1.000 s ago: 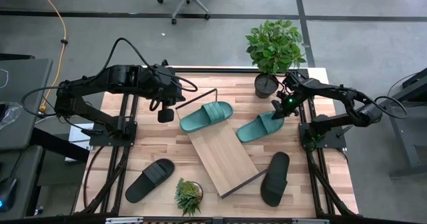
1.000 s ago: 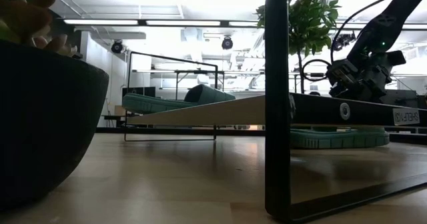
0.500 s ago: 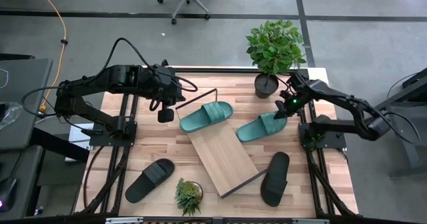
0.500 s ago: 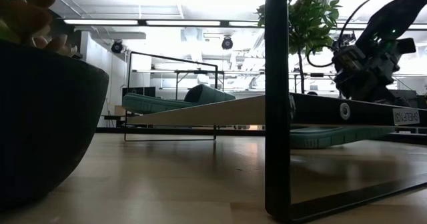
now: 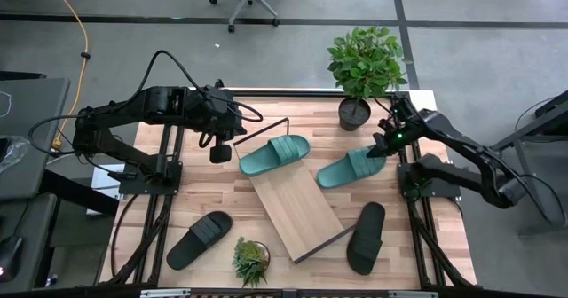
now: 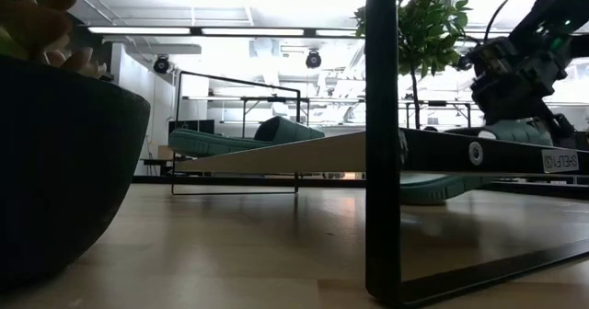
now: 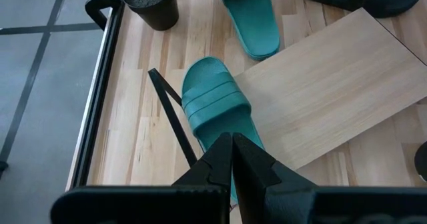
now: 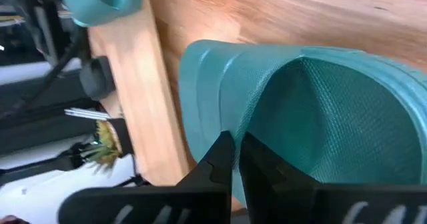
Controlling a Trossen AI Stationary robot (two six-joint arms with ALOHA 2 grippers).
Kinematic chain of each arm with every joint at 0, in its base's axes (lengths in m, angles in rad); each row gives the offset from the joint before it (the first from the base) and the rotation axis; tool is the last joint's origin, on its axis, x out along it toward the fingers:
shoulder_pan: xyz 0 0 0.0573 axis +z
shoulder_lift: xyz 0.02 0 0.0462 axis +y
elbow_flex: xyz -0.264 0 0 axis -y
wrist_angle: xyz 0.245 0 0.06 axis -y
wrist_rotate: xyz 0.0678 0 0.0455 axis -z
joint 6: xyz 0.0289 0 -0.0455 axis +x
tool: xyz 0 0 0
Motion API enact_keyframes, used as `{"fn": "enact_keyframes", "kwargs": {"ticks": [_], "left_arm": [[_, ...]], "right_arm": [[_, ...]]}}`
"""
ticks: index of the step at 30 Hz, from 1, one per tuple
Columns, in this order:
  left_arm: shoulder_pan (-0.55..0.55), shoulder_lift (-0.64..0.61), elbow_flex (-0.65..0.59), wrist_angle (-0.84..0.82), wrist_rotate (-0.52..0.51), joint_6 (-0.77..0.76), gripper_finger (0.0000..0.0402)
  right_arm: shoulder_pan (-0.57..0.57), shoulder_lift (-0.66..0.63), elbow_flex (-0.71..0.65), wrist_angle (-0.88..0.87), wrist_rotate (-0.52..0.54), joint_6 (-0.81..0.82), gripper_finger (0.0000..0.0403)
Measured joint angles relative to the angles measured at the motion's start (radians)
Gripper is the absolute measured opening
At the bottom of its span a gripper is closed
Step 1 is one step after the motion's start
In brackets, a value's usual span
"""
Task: Pick and place slides into the shelf
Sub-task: Put the green slide on the shelf
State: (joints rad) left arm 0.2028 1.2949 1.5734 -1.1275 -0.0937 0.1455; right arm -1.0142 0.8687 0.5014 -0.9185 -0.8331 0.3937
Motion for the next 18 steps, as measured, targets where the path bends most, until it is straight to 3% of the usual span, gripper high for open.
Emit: {"fn": "enact_keyframes", "kwargs": {"ticks": [18], "left_arm": [[0.000, 0.000, 0.000, 0.001, 0.000, -0.002, 0.0003]], "right_arm": [[0.000, -0.289, 0.000, 0.003, -0.034, 0.186, 0.0000]]}}
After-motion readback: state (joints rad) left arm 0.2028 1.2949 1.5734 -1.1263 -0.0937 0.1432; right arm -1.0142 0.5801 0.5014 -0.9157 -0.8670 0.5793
